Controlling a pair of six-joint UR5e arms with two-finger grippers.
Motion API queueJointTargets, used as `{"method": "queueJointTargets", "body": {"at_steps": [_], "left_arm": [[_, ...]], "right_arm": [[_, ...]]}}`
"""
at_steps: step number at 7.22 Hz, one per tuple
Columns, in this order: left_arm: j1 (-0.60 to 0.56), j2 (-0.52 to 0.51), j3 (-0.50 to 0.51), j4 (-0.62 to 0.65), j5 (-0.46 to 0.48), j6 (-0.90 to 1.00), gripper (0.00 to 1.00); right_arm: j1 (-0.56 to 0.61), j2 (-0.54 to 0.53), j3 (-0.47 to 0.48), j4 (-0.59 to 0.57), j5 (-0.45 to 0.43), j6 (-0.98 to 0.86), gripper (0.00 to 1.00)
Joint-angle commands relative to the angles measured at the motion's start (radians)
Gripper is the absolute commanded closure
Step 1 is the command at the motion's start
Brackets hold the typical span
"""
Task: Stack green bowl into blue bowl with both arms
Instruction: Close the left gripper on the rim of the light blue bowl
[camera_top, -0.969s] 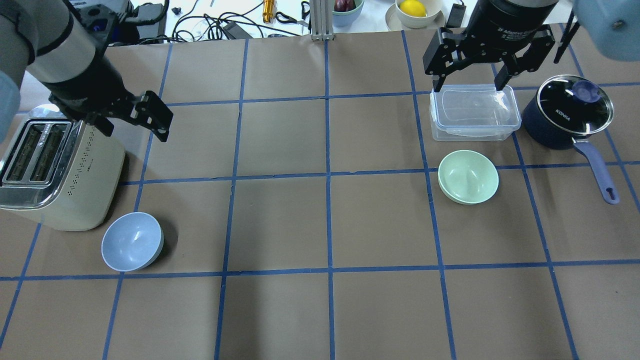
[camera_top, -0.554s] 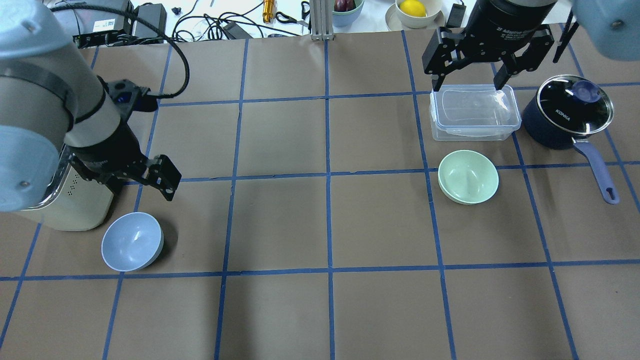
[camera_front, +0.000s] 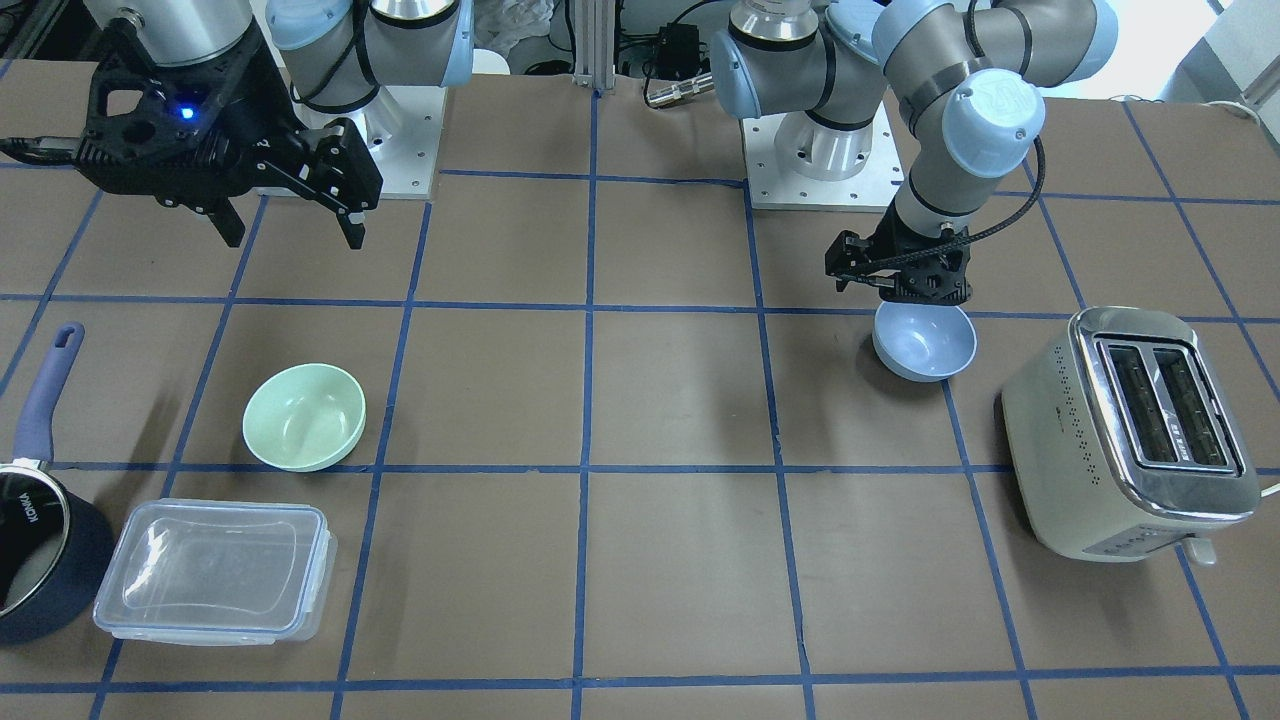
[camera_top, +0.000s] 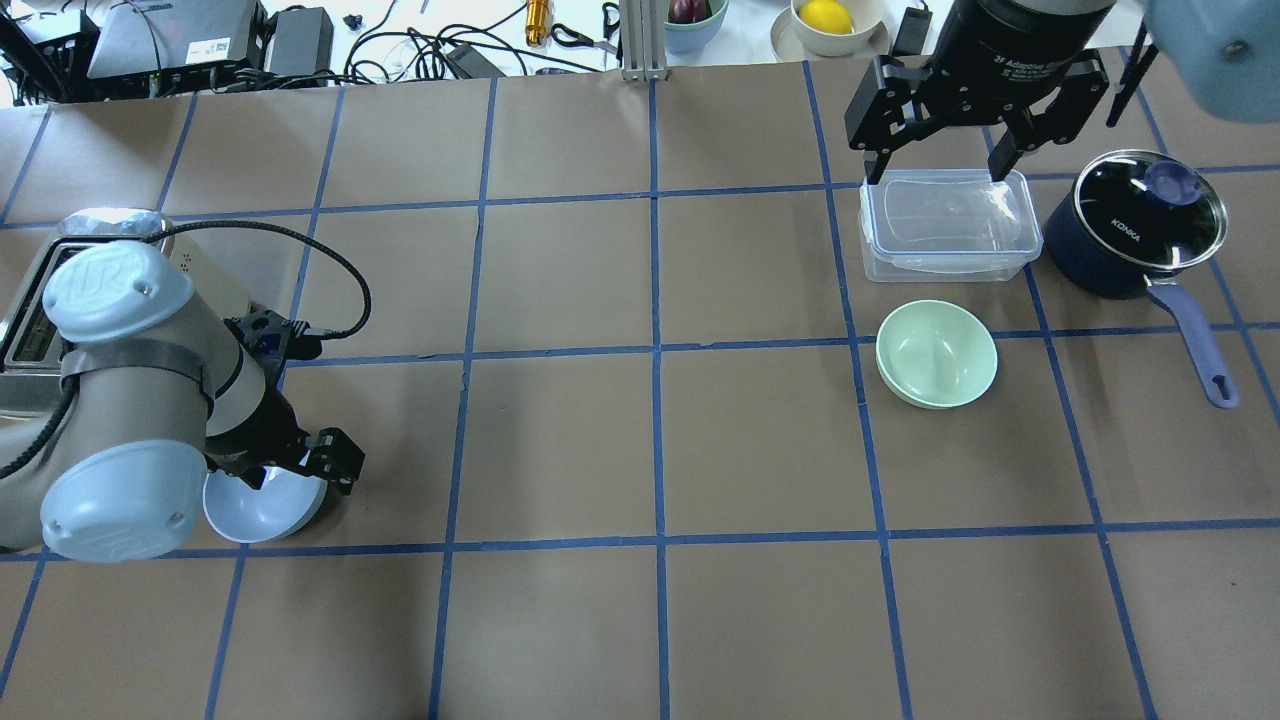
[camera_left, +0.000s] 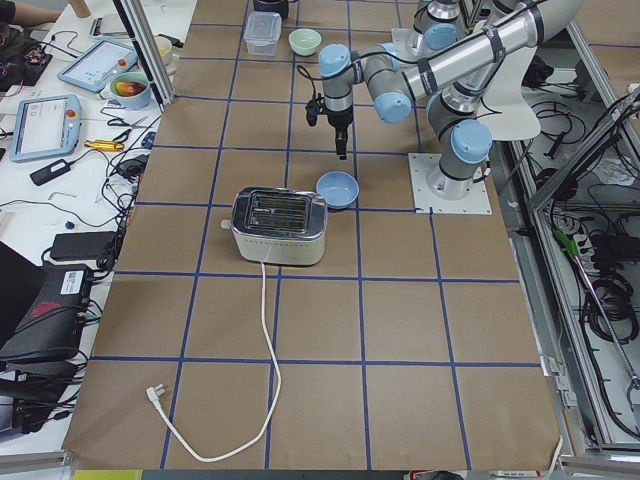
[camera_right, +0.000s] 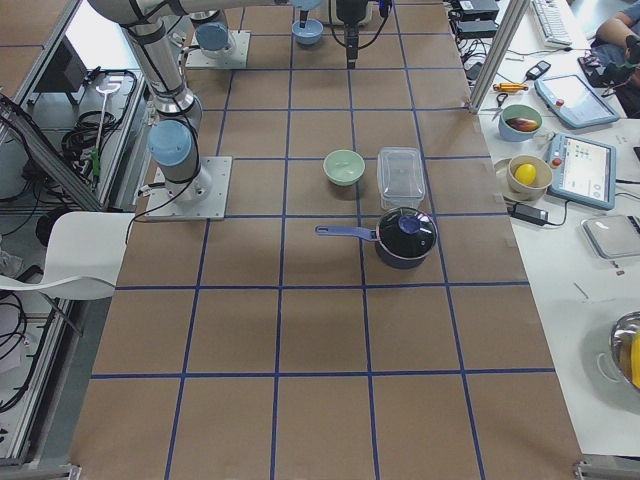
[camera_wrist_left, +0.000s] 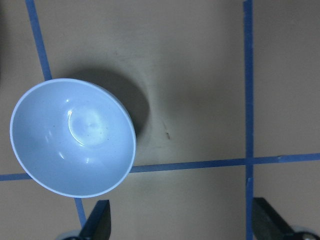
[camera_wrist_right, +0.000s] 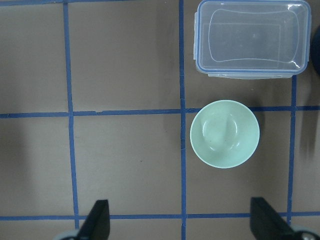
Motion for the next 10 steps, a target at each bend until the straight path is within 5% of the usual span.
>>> {"method": "queueJointTargets", "body": {"at_steps": [1, 2, 3, 4, 7, 9, 10], "left_arm": [[0.028, -0.034, -0.116, 0.163, 0.003, 0.038, 0.13], [0.029, -0.054, -0.154, 0.267, 0.003, 0.047, 0.13], [0.029, -0.075, -0.155, 0.324, 0.004, 0.09, 0.34], [0.029, -0.088, -0.149, 0.331, 0.038, 0.116, 0.99], [-0.007, -0.088, -0.141, 0.386, 0.035, 0.019, 1.0], [-0.223, -0.133, -0.001, 0.302, 0.0, -0.317, 1.0], [-0.292, -0.22, 0.134, 0.261, -0.117, -0.539, 1.0]], "right_arm": [[-0.001, 0.001, 0.0, 0.003, -0.001, 0.0, 0.0], [-0.001, 0.001, 0.0, 0.001, -0.001, 0.0, 0.0], [0.0, -0.001, 0.0, 0.001, -0.001, 0.0, 0.0], [0.0, 0.001, 0.0, 0.0, -0.001, 0.0, 0.0], [0.0, 0.001, 0.002, 0.001, 0.001, 0.0, 0.0], [0.0, -0.001, 0.002, 0.001, -0.001, 0.0, 0.0], [0.0, 0.001, 0.002, 0.001, 0.001, 0.0, 0.0]]}}
